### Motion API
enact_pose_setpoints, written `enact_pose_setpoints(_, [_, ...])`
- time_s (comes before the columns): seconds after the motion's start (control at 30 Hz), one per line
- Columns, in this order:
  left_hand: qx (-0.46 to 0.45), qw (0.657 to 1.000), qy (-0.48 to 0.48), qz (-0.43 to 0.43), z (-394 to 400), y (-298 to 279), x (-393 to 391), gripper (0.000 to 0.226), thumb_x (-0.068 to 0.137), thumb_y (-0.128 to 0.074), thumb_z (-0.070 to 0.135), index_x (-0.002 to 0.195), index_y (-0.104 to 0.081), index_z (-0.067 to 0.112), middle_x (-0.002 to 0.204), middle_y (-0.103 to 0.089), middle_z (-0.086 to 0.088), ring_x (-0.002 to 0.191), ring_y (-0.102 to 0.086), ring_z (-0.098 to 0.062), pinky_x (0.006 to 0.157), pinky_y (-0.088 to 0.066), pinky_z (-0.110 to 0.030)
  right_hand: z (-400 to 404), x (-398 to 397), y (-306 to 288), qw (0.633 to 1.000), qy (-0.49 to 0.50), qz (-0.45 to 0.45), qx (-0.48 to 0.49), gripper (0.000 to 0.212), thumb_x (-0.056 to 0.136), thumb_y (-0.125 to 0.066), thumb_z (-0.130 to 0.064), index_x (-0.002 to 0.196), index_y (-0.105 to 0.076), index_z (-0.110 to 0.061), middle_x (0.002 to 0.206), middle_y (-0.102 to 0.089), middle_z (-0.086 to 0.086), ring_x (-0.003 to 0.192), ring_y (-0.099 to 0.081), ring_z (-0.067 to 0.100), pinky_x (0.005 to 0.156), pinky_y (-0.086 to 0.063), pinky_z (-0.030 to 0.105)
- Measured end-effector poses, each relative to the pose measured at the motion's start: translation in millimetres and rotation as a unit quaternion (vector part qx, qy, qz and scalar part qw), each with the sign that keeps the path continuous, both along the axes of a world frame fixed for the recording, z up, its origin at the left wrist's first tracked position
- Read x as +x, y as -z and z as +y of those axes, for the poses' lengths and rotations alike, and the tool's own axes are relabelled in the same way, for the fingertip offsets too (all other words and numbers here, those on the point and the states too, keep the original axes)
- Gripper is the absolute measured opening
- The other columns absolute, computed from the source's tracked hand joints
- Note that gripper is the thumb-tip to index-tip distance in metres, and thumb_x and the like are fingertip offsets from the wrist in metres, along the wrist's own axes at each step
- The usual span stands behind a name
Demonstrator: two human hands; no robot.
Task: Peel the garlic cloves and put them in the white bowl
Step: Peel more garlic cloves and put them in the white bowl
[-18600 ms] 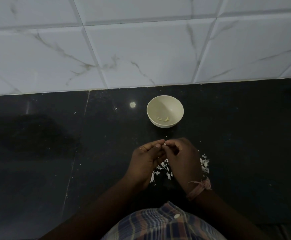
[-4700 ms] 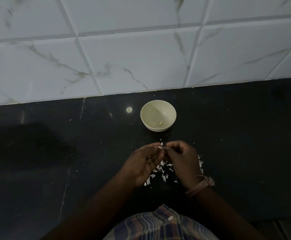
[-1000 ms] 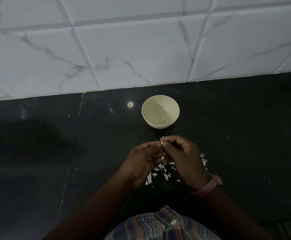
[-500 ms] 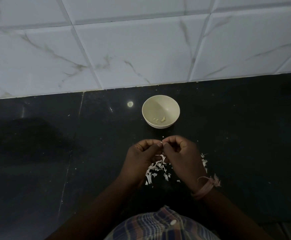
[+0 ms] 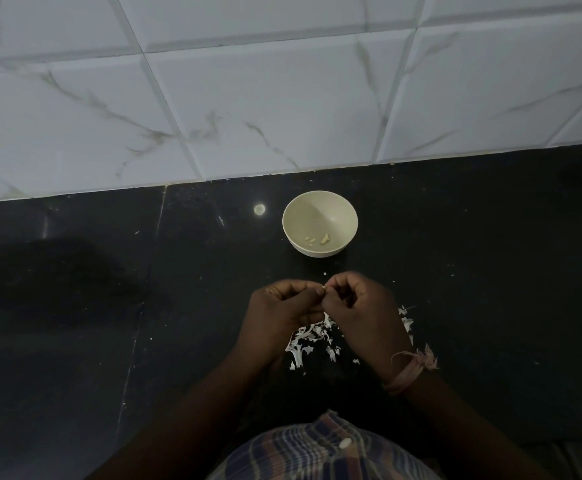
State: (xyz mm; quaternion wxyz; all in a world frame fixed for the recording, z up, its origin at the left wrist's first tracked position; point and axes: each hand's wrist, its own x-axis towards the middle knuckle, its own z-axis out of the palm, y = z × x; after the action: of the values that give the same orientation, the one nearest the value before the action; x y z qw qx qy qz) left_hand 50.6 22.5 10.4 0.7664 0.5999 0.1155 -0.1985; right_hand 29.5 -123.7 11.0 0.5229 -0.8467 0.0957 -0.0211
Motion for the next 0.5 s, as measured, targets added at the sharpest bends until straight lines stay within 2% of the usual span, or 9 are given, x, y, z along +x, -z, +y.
enact_pose_setpoints(0.2, [-0.042,0.998,0.002,0.056,0.8,-0.2,1.0,0.008,0.091,-0.069,0.001,0.092,-0.076,-0.003,0.092,-0.075,-0.024,0.077,-0.074,-0.024,0.068,-0.059,-0.026,0.2,-0.2,-0.9,1.0,-0.003,0.009,0.013,0.007,0.082,-0.071,-0.018,0.077,-0.069,-0.021,0.068,-0.066,-0.008,0.059,-0.058,0.004,0.056,-0.047,0.02])
enact_pose_setpoints(0.5, [-0.066,0.993,0.064,0.073,7.1,0.2,5.1,0.01,0.092,-0.066,0.004,0.099,-0.072,0.001,0.091,-0.073,-0.013,0.078,-0.071,-0.016,0.071,-0.059,-0.025,2.0,0.4,-7.2,0.998,-0.006,0.048,0.048,0.009,0.086,-0.07,-0.026,0.08,-0.068,-0.019,0.063,-0.064,-0.014,0.056,-0.055,-0.002,0.054,-0.04,0.013])
